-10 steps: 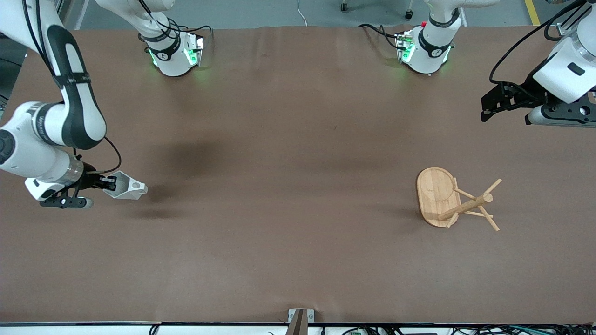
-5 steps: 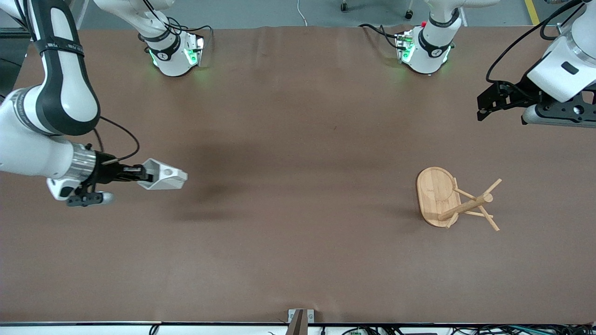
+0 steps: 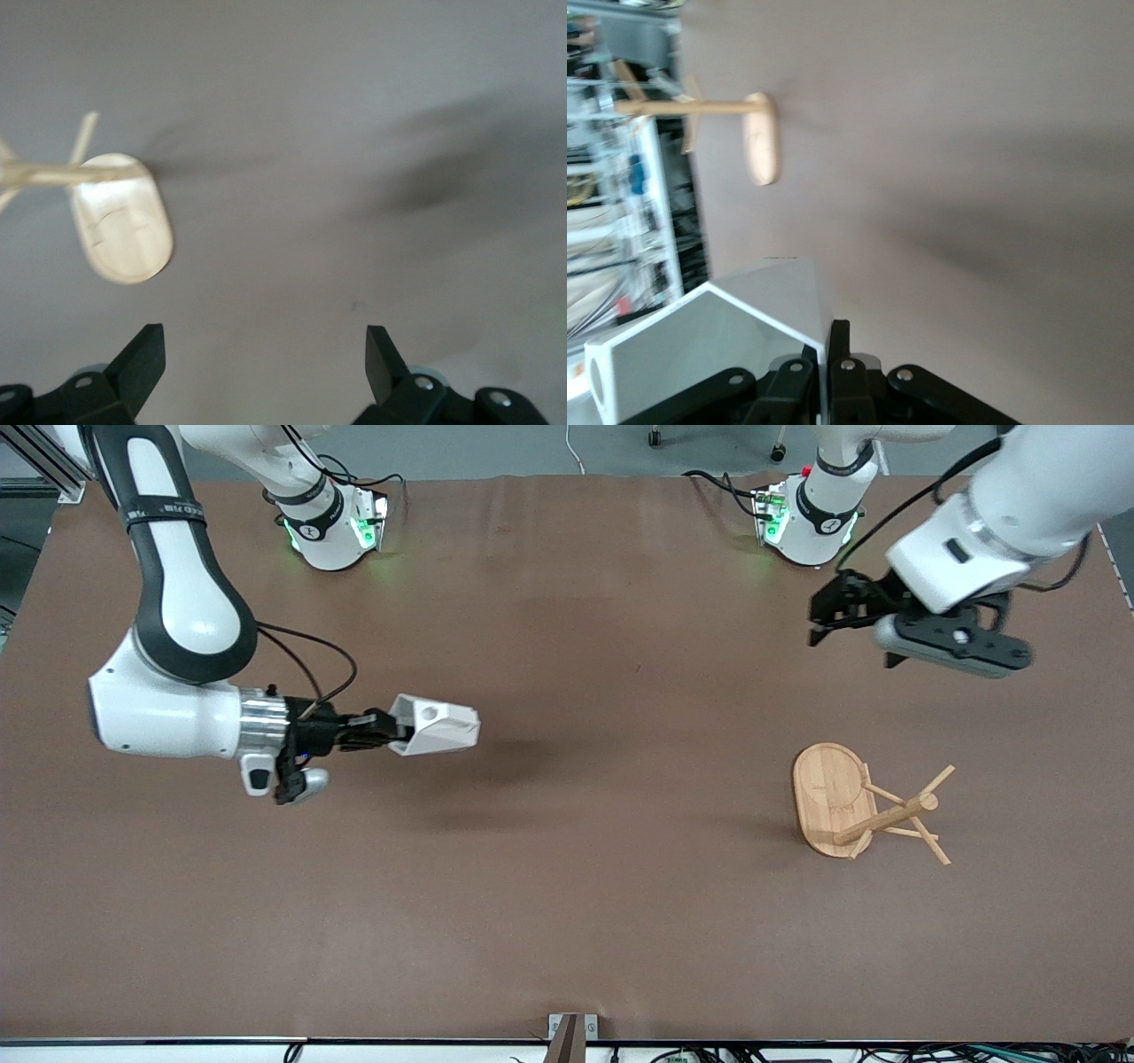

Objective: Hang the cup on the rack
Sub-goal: 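Lift the cup with the right gripper while the left gripper approaches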

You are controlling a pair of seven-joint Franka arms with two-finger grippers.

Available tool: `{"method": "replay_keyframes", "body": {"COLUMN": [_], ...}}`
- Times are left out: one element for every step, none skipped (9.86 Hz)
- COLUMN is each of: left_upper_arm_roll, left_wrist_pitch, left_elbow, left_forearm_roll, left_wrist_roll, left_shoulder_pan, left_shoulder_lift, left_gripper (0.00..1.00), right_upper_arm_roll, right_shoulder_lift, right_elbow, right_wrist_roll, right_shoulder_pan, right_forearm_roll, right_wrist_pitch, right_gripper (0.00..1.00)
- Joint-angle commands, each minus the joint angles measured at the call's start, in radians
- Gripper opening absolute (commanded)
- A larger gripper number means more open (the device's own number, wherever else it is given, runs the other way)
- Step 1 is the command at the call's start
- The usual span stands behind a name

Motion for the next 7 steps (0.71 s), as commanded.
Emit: {"method": "replay_keyframes", "body": {"left_upper_arm_roll": [0.003,0.003,0.003,0.003,0.003,0.005,0.003], "left_wrist_pitch": [0.06,0.098,0.129,0.146,0.148,0.149,0.151], "left_elbow": [-0.008,-0.008,-0.006,-0.005,0.02,0.029,0.037], "left_forearm_roll": [-0.007,-0.005,-0.004,-0.002,-0.001,0.002,0.006], "left_wrist_roll": [0.014,0.014,0.016,0.016,0.014,0.014,0.025], "left_shoulder_pan": [-0.14,-0.204,-0.263,-0.313,-0.361,-0.404,-0.424], "left_shoulder_lift": [0.052,0.073,0.086,0.086,0.087,0.089,0.093], "left_gripper": [1.0,1.0,1.0,1.0,1.0,1.0,1.0], "right_upper_arm_roll": [-0.007,-0.007,-0.007,-0.007,-0.007,-0.007,-0.007], "right_shoulder_lift": [0.006,0.006,0.008,0.006,0.005,0.003,0.002], "right_elbow": [-0.016,-0.019,-0.039,-0.057,-0.065,-0.073,-0.074], "right_wrist_roll": [-0.083,-0.081,-0.081,-0.081,-0.077,-0.061,-0.054], "right_shoulder_pan": [0.03,0.056,0.087,0.117,0.133,0.137,0.138], "right_forearm_roll": [0.169,0.218,0.27,0.321,0.338,0.338,0.341], "right_wrist_pitch": [-0.046,-0.047,-0.042,-0.039,-0.039,-0.042,-0.042], "right_gripper": [0.0,0.0,0.0,0.0,0.0,0.01,0.01]}}
